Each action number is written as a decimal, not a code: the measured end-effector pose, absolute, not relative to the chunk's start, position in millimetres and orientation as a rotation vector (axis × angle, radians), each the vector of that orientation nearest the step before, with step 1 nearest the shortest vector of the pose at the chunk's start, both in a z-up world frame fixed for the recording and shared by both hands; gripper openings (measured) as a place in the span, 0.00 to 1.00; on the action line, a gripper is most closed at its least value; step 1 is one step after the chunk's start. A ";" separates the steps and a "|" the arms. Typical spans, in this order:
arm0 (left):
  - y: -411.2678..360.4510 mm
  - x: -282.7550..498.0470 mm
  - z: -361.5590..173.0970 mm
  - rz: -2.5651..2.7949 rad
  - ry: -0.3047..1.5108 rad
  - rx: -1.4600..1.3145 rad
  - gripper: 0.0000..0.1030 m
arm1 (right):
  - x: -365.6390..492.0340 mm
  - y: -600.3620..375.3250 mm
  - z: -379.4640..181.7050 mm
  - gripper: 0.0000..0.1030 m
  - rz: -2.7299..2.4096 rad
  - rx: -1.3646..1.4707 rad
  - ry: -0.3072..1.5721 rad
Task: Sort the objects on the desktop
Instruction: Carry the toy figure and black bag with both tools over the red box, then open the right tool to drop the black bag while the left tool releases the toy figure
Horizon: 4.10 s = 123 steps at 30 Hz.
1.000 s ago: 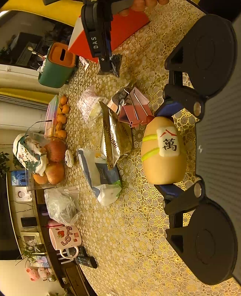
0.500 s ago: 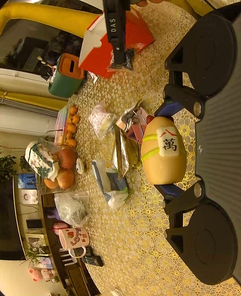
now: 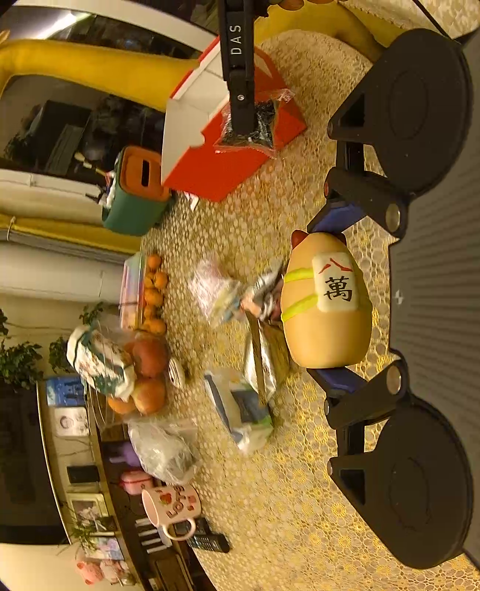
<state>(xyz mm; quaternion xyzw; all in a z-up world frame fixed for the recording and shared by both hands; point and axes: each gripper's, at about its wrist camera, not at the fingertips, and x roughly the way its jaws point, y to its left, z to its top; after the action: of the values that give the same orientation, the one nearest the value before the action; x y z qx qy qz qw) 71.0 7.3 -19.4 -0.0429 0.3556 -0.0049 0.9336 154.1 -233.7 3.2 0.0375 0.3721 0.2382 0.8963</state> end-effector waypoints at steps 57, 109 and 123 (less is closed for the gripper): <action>-257.1 318.3 -38.3 -0.452 0.993 0.207 0.71 | 327.3 -412.2 -24.0 0.27 0.269 0.001 0.915; -250.2 329.4 -39.8 -0.492 1.028 0.054 0.92 | 327.0 -424.1 -11.4 0.81 0.324 -0.010 0.907; -222.5 295.1 -7.6 -0.508 0.914 -0.039 1.00 | 290.5 -434.2 20.6 0.92 0.340 0.063 0.806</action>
<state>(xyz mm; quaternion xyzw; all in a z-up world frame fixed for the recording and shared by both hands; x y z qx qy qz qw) 295.1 -222.5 -7.6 -0.0187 0.4362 -0.2427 0.8663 290.5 -434.2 20.6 0.0304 0.3903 0.1644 0.9054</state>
